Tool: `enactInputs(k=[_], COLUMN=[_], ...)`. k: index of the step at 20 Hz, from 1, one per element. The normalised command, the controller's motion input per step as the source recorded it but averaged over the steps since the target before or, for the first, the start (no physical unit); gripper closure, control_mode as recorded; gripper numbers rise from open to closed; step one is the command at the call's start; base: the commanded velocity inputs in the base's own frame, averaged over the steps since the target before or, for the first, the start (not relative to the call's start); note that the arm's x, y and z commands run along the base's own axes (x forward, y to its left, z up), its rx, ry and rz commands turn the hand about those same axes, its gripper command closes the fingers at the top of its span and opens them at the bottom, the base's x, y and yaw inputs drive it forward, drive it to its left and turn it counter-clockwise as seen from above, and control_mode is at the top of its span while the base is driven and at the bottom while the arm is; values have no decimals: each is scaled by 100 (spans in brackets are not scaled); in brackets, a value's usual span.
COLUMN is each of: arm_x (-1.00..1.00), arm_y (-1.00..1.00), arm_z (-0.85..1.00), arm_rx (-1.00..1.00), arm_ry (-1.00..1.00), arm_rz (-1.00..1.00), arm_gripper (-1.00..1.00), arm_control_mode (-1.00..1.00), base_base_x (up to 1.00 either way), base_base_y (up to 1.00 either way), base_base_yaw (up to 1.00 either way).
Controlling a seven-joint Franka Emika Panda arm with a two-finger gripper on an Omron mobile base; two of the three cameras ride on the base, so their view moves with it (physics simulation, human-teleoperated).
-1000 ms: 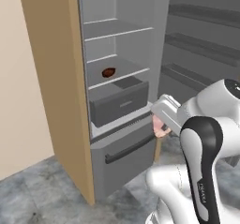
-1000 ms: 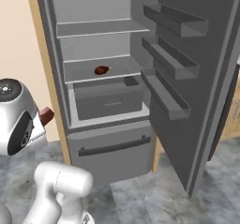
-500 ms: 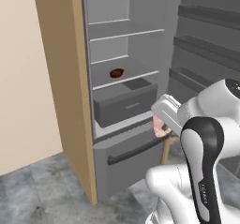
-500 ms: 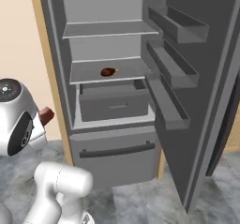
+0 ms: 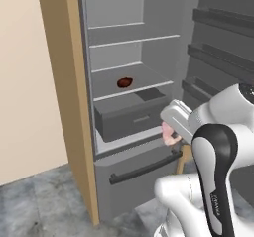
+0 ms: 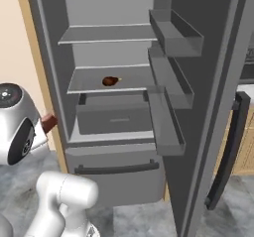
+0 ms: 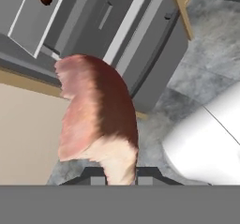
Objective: Place the steak on the counter behind the older steak on the same shelf of the fridge to maintain FIFO order. Close the fridge door when finished.
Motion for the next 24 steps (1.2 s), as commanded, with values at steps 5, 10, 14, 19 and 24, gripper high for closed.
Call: enactInputs(k=[5, 10, 14, 19, 24], arm_x=[0, 0, 0, 0, 0], arm_y=[0, 0, 0, 0, 0], arm_z=[0, 0, 0, 0, 0], arm_rx=[0, 0, 0, 0, 0], arm_ry=[0, 0, 0, 0, 0], arm_rz=[0, 0, 0, 0, 0], arm_gripper=[100, 100, 100, 100, 100], arm_control_mode=[100, 100, 100, 100, 100], base_base_x=[60, 68, 56, 35, 49], base_base_y=[-11, 0, -2, -8, -7], base_base_yaw=[6, 0, 0, 5, 4])
